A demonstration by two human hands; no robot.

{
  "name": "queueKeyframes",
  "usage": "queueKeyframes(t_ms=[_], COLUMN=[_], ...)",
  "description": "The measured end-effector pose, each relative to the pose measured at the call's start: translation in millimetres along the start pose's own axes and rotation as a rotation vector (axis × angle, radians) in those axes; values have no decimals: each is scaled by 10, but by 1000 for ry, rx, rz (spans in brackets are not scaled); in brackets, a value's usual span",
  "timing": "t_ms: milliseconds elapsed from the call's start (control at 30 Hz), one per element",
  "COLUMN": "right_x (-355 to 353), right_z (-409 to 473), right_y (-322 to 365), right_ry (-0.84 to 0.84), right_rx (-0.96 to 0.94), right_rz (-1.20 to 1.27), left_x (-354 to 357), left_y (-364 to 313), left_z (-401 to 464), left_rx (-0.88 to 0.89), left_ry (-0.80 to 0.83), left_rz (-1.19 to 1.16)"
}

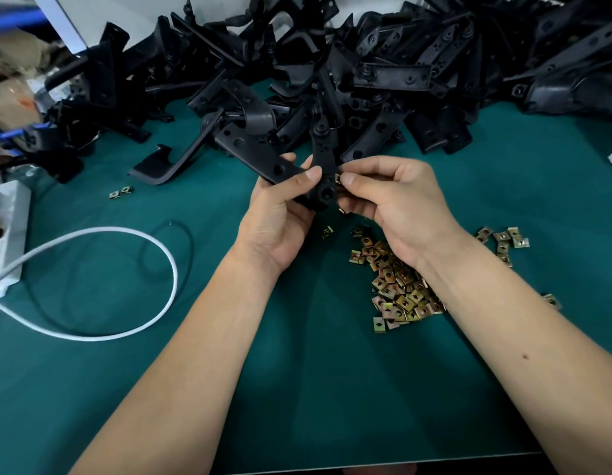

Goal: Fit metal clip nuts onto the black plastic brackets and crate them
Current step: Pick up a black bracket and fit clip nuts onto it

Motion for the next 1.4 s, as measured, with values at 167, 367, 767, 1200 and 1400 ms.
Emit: queueKeyframes(t_ms=[167, 367, 767, 1200, 1400], right_x=[-27, 2, -2, 43, 309], right_z=[7, 2, 2, -1, -68], right_y=[20, 42, 55, 118, 3], right_ry=[-5, 32, 67, 87, 428], right_rx=[-11, -27, -50, -249, -249], right_rz=[-13, -92, -170, -690, -1285], left_x=[7, -24, -22, -52, -233], left_y=[-11, -10, 32, -160, -289], left_z=[-7, -1, -10, -3, 10], left_rx=[23, 9, 4, 156, 184], left_ry=[-37, -51, 7, -127, -210], left_rz=[-29, 25, 193, 270, 142])
Point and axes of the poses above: each hand's wrist, its own z-axis towards the middle knuckle, its own x-axis out of the palm, y = z × x, the point moved 6 cm from there along z, towards the middle knuckle, and after that the axes turned 8 degrees about y, right-handed, at the moved point
